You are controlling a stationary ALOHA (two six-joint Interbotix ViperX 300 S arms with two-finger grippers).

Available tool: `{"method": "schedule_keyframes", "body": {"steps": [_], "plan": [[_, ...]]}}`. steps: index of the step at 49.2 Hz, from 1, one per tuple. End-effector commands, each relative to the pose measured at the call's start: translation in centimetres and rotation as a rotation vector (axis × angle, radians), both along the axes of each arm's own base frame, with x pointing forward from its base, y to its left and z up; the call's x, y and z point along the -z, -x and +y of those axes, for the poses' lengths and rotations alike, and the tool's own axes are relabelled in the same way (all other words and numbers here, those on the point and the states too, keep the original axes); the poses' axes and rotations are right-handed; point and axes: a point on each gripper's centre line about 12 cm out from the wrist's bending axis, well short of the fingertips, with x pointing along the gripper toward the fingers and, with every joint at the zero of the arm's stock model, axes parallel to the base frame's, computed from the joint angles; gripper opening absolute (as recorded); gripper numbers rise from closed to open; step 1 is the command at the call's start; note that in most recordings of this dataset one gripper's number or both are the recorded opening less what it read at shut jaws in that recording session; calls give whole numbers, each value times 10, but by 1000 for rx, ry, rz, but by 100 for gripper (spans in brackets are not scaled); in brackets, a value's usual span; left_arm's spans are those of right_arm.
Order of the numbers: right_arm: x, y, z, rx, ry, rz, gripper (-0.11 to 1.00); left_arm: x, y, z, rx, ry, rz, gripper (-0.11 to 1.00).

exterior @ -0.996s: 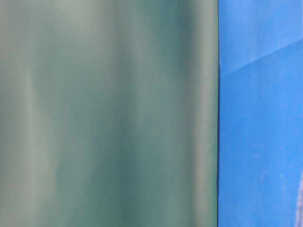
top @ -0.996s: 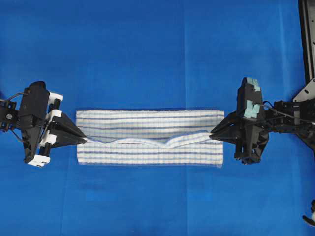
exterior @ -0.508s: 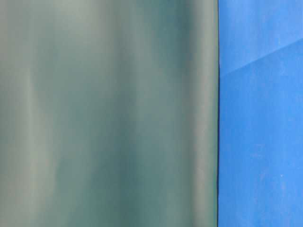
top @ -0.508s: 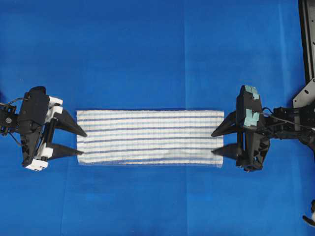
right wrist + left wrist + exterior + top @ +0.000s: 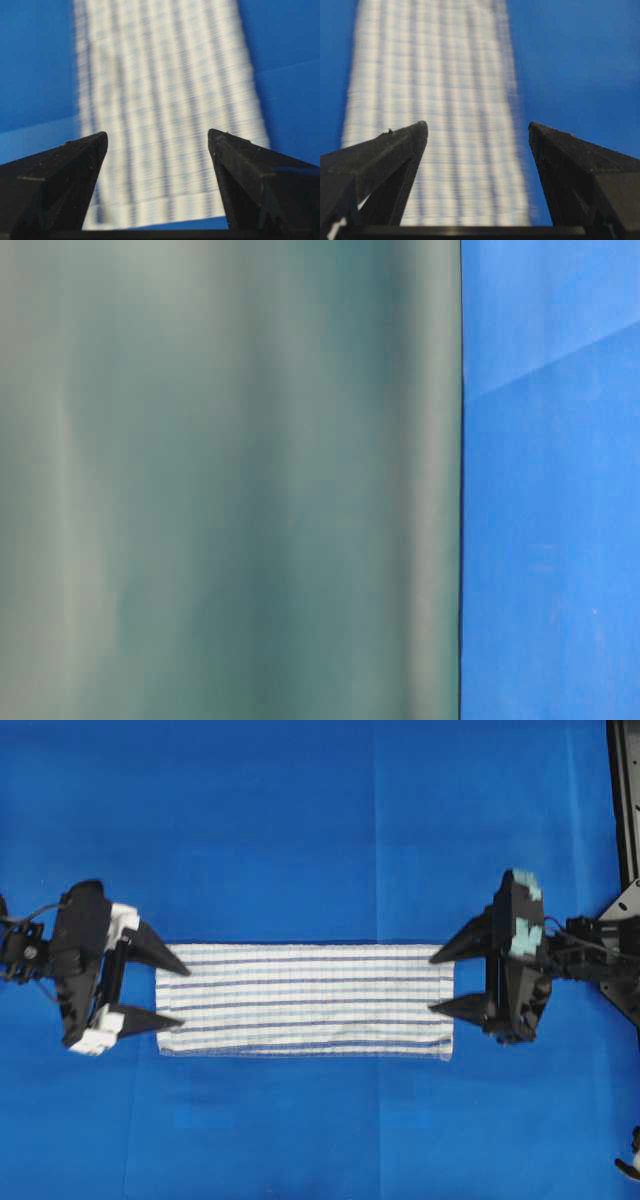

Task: Fold the blue towel.
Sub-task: 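Open both grippers and release the folded edge, then grasp the folded towel's left and right ends with both grippers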

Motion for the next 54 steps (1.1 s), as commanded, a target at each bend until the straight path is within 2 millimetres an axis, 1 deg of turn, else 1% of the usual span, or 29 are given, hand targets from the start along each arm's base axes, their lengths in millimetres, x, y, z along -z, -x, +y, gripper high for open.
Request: {"method": "schedule_keyframes", "body": {"steps": [1, 7, 14, 19, 26, 30, 33, 35, 37, 39, 42, 44, 45, 49, 51, 54], "plan": [[-5, -4, -12, 31, 23, -23, 87, -4, -10, 10, -32, -14, 9, 77], [2, -6, -24, 49, 60, 10, 87, 5, -17, 22, -47, -63, 73, 77], [16, -9, -32, 65, 85, 61, 87, 22, -25, 29, -36, -115, 133, 77], [27, -11, -33, 72, 94, 90, 87, 35, -26, 32, -40, -126, 176, 77], [42, -12, -35, 88, 101, 134, 87, 54, -22, 36, -50, -127, 239, 74], [50, -14, -34, 84, 102, 159, 86, 60, -21, 36, -53, -123, 261, 65], [52, -15, -31, 72, 105, 167, 84, 63, -21, 36, -54, -121, 271, 55], [52, -16, -28, 61, 107, 168, 81, 64, -20, 35, -52, -120, 275, 46], [52, -17, -26, 54, 107, 166, 75, 65, -19, 34, -49, -121, 277, 36], [52, -17, -25, 45, 110, 166, 66, 64, -19, 34, -50, -120, 275, 26], [53, -16, -23, 40, 110, 170, 47, 65, -19, 33, -49, -119, 278, 12], [53, -15, -23, 39, 109, 171, 35, 65, -19, 33, -48, -119, 278, 5], [53, -15, -23, 38, 108, 175, 29, 64, -19, 33, -46, -120, 278, 3], [53, -15, -22, 33, 104, 178, 10, 64, -19, 33, -46, -120, 278, 3], [53, -15, -22, 32, 103, 179, 4, 64, -19, 33, -47, -119, 280, 3], [51, -16, -22, 34, 100, 176, 2, 62, -20, 32, -47, -118, 277, 3]]}}
